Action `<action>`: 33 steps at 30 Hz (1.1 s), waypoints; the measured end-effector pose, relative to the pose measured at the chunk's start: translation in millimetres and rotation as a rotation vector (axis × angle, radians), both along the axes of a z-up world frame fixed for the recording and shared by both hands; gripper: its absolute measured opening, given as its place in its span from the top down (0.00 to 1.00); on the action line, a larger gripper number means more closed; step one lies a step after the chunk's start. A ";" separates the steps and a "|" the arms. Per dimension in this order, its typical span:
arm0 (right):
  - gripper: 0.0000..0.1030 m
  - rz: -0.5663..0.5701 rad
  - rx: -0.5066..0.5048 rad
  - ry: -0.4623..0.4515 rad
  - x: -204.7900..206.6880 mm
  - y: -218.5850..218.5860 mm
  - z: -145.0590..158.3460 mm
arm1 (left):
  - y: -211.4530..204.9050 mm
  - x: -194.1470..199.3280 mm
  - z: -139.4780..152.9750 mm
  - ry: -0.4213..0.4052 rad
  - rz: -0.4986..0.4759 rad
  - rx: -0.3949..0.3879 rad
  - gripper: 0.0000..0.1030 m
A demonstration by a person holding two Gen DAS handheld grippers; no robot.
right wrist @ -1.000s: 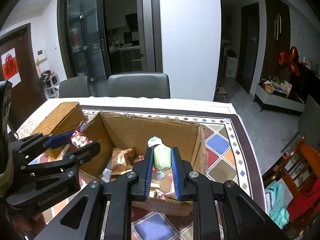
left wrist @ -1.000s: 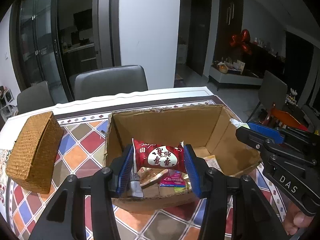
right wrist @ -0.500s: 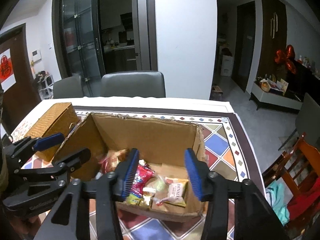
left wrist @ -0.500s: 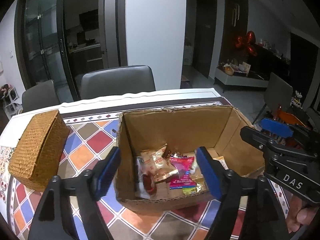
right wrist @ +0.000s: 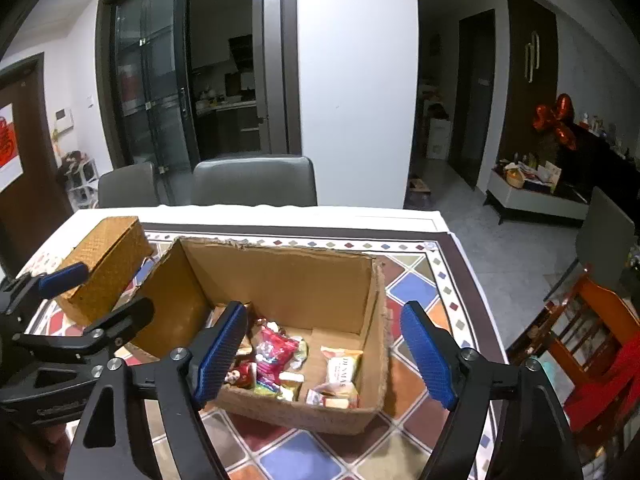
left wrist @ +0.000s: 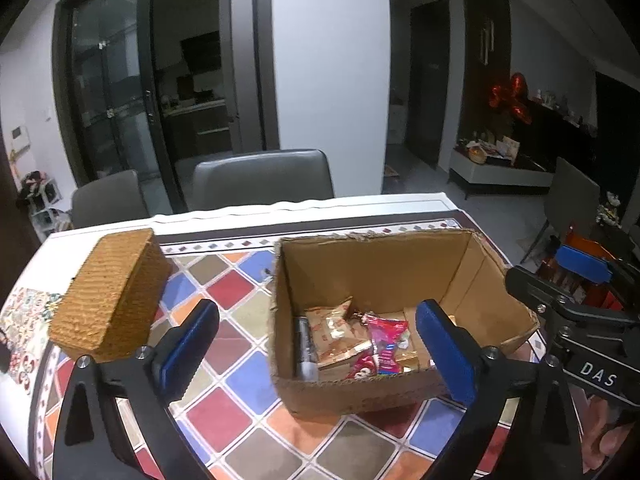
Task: Organize snacks
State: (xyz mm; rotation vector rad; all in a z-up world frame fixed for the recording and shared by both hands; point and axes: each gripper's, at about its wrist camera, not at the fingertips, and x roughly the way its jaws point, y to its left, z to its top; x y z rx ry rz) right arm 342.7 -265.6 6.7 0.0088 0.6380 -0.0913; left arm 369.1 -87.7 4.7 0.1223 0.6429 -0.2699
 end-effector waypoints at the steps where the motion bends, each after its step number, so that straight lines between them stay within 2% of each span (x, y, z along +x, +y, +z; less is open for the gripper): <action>1: 0.22 -0.004 -0.002 -0.002 -3.3 0.3 2.1 | 1.3 -2.9 2.5 -0.005 0.007 0.002 0.03; 9: 0.17 -0.040 -0.008 -0.022 -22.7 0.4 14.5 | 8.8 -22.6 11.4 -0.023 0.030 -0.005 0.01; 25: 0.17 -0.045 -0.012 -0.050 -73.3 12.2 35.4 | 30.1 -78.7 32.1 -0.055 0.057 -0.011 0.00; 33: 0.17 -0.051 -0.021 -0.065 -105.5 21.7 38.3 | 40.7 -109.8 31.4 -0.051 0.076 -0.009 0.00</action>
